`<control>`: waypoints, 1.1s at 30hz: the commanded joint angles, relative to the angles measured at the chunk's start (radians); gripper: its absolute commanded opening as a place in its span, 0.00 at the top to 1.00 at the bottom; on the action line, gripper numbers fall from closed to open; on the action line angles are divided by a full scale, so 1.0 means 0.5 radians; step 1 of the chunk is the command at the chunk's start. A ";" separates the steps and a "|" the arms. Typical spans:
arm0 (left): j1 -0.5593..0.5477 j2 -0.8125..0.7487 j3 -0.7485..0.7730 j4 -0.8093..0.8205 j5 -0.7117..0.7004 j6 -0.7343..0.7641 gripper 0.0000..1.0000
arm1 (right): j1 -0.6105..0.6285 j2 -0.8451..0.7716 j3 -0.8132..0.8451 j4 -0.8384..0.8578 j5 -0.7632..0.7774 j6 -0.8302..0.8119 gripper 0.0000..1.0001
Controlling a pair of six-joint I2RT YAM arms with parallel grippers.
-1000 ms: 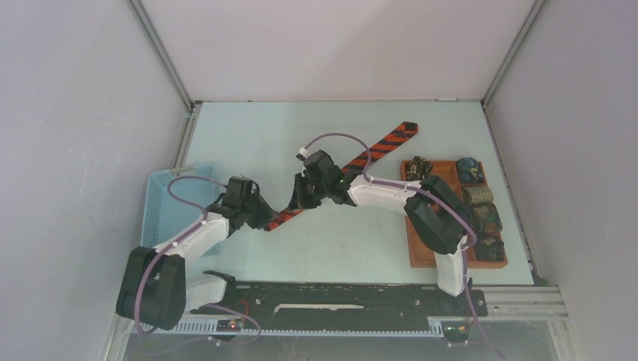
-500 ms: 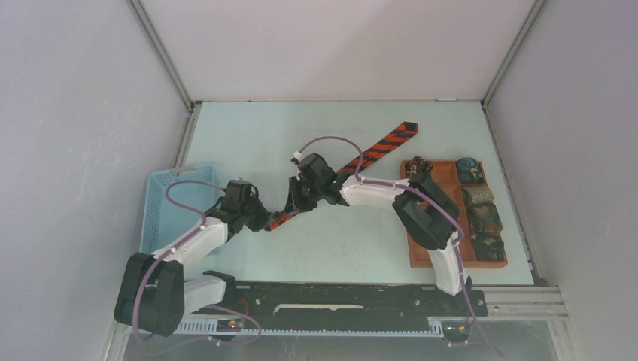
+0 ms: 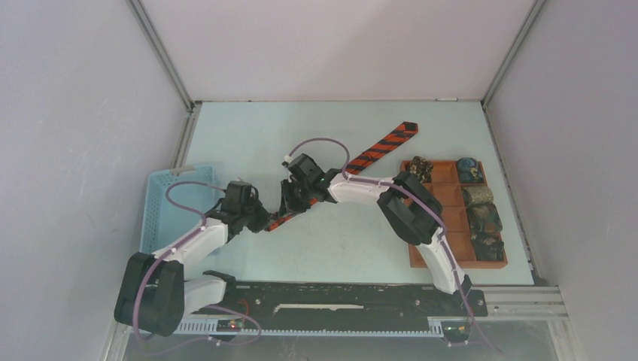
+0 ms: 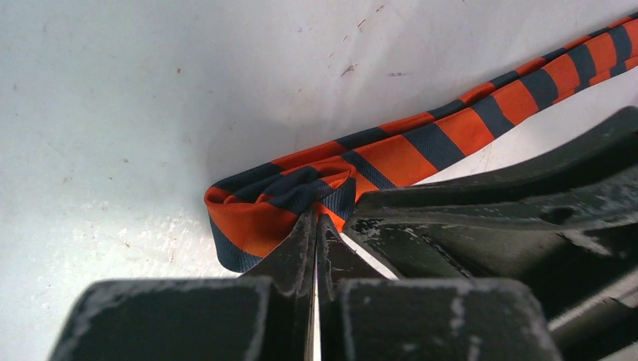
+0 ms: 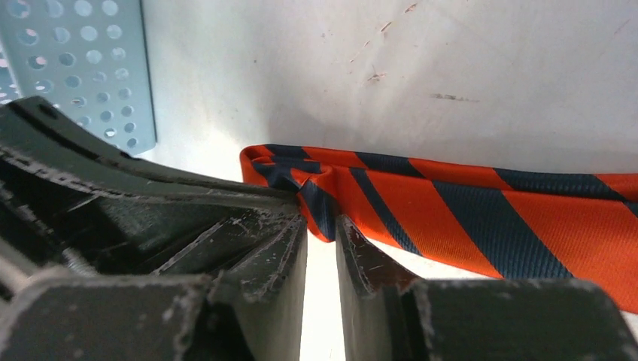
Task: Roll the ties
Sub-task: Roll the tie at the center of the board.
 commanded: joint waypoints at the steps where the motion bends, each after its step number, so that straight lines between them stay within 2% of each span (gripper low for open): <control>1: -0.010 -0.036 -0.009 0.047 0.008 -0.008 1.00 | 0.018 0.062 0.139 -0.089 -0.020 -0.053 0.76; 6: -0.009 -0.037 -0.009 0.056 0.017 -0.003 1.00 | 0.020 0.111 0.177 -0.115 -0.037 -0.056 0.77; 11: -0.010 -0.062 -0.012 0.050 0.011 -0.002 1.00 | 0.022 0.135 0.182 -0.110 -0.057 -0.054 0.91; 14: -0.009 -0.100 -0.001 0.018 -0.003 0.003 0.85 | 0.021 0.135 0.179 -0.113 -0.055 -0.067 0.99; 16: -0.007 -0.134 0.013 -0.025 -0.015 0.007 0.73 | 0.019 0.136 0.179 -0.124 -0.050 -0.085 1.00; 20: -0.002 -0.273 0.056 -0.220 -0.066 0.005 0.64 | -0.003 0.137 0.181 -0.156 -0.037 -0.134 1.00; 26: 0.061 -0.531 0.030 -0.422 -0.160 -0.008 0.61 | -0.028 0.134 0.183 -0.167 -0.057 -0.201 1.00; 33: 0.146 -0.578 -0.061 -0.452 -0.179 -0.001 0.62 | -0.041 0.178 0.224 -0.180 -0.118 -0.245 1.00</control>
